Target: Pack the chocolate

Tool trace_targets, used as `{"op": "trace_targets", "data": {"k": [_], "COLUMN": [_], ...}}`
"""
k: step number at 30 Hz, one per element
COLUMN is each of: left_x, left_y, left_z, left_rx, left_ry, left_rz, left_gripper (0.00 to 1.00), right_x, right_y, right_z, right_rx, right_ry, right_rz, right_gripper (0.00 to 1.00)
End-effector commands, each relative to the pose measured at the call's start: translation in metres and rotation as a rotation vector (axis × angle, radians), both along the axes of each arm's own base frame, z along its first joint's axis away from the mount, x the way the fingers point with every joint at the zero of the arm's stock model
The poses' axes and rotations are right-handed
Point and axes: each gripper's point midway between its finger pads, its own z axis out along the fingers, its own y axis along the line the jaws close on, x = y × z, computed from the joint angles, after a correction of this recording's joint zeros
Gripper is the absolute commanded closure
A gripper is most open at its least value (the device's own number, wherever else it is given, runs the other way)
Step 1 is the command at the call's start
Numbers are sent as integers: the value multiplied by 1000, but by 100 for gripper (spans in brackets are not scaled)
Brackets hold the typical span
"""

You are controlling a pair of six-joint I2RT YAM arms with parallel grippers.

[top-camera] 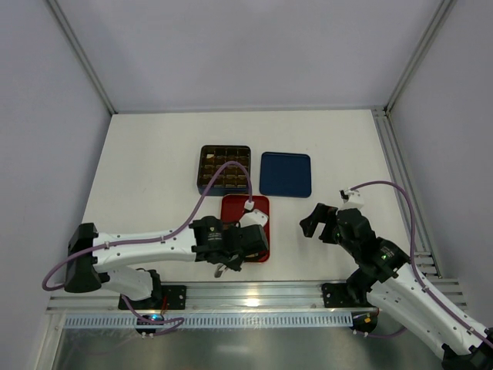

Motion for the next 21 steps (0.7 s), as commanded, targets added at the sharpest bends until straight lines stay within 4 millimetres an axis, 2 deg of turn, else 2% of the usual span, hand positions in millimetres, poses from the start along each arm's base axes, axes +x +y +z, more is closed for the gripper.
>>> {"op": "trace_targets", "data": {"k": [1,9,12,15,16,17,18,19,21], "left_x": [7,9,20,42,50,68,75,88,116], "left_y": [-12,-10,-5,5,7,15,17,17,28], "left_z": [27,39,51,65,77,83,88,101,112], "left_rx": [-101,-138,-172,-197,-226,-222,-232,-259,-250], "left_ry": [-49,-56,-72,-98,-113,-136,-141,-164,-205], "left_rz": [10,15,39,83,97,130,142,164,210], "left_gripper": [74,75,75,76,76,76,76,76,76], "right_x": [3,3,4,4,4,5,5,5,5], "right_y": [0,1,0,1,1,1,2,2,3], "right_z": [2,2,2,3,3,3,3,4,4], "right_rx": [9,12,7,7,7,5,3,5,3], "right_ry": [-15,-16,-17,-19,-18,-17,-15,-17,-13], "right_rz": [-15,-14,-16,-12,-10,-10,-10,-11,-3], "right_gripper": [0,0,0,0,0,0,0,0,0]}}
